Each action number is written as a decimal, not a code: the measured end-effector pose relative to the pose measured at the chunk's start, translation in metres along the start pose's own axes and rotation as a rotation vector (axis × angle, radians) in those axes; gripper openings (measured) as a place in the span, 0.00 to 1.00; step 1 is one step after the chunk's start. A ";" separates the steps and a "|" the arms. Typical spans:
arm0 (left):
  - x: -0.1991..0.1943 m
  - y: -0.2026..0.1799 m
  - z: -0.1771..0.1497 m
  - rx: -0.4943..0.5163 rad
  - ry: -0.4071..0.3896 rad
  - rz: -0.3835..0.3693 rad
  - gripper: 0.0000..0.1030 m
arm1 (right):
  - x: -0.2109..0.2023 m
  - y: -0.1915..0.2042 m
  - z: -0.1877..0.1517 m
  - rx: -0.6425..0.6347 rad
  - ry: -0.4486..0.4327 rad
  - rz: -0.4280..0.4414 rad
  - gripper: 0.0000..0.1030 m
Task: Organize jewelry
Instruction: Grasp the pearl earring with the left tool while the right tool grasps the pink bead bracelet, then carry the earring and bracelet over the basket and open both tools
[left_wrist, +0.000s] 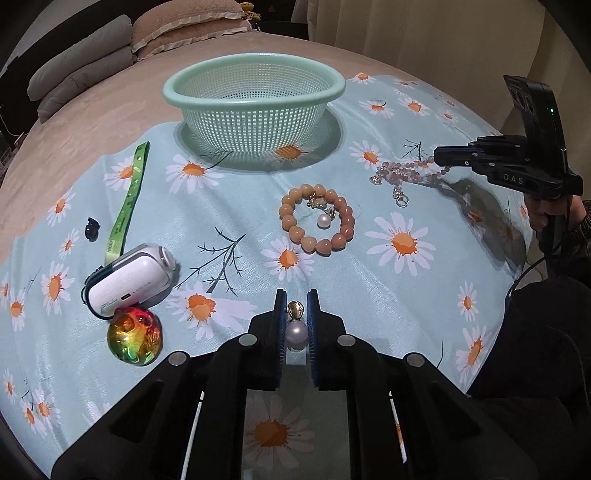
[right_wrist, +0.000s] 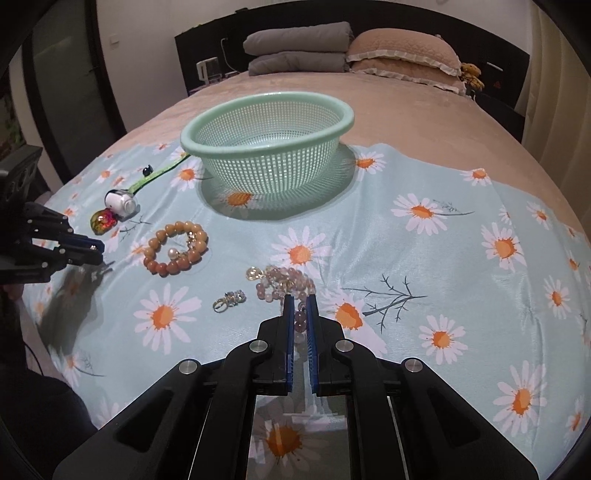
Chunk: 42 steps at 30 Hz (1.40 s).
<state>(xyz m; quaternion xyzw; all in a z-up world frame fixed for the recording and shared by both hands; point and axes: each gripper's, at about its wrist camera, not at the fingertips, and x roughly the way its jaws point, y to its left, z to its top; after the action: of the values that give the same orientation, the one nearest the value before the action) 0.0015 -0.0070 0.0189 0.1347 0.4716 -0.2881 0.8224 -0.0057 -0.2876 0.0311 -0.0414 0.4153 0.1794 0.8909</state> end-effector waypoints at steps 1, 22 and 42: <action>-0.006 -0.001 0.000 0.003 -0.005 0.004 0.11 | -0.007 0.001 0.003 -0.001 -0.011 -0.003 0.06; -0.096 -0.009 0.064 0.046 -0.148 0.045 0.11 | -0.153 0.027 0.116 -0.152 -0.222 -0.093 0.06; -0.004 0.020 0.169 0.176 -0.121 0.014 0.11 | -0.085 0.048 0.214 -0.274 -0.255 -0.076 0.06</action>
<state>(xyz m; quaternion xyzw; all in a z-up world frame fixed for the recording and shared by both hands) 0.1297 -0.0728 0.1093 0.1921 0.3928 -0.3305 0.8364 0.0821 -0.2199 0.2384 -0.1548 0.2688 0.2042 0.9285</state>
